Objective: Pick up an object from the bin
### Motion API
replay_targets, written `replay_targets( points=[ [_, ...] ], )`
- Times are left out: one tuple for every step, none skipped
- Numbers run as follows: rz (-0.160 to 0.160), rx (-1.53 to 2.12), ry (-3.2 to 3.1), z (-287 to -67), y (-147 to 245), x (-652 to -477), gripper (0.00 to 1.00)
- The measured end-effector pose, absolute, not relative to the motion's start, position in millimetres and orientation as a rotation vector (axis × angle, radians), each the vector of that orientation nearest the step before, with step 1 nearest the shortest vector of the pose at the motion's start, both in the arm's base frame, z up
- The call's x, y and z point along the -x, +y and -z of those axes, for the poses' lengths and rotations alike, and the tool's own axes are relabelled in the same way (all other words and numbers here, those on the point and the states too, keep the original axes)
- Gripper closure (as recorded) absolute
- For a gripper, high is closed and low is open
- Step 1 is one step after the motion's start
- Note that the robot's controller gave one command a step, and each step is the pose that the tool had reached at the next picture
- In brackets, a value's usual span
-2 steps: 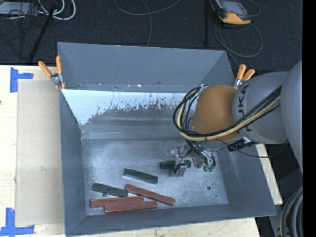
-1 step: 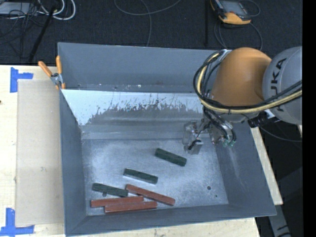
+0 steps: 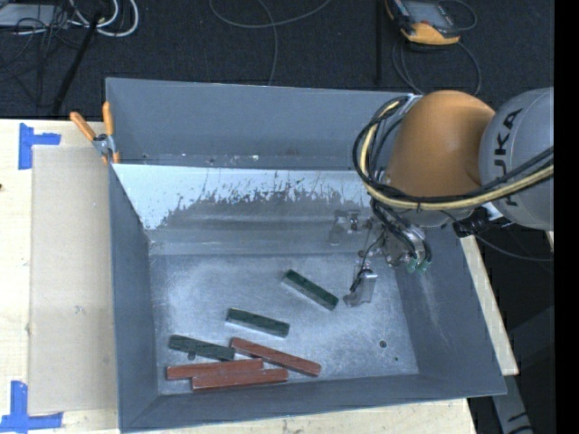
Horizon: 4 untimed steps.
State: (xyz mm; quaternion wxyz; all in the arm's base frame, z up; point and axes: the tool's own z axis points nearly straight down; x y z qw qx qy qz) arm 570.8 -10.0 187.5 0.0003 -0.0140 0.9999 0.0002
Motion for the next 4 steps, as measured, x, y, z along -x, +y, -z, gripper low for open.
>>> replay_targets(
  points=[
    [-0.002, -0.264, 3.136, -65.6, 22.5, -591.8, 0.0],
    [-0.001, -0.261, 3.131, -69.6, 21.8, -593.4, 1.0],
    [-0.002, -0.249, 3.122, -233.8, 10.3, -593.3, 1.0],
    [0.0, -0.248, 3.13, -228.7, 10.4, -591.8, 0.0]
  ],
)
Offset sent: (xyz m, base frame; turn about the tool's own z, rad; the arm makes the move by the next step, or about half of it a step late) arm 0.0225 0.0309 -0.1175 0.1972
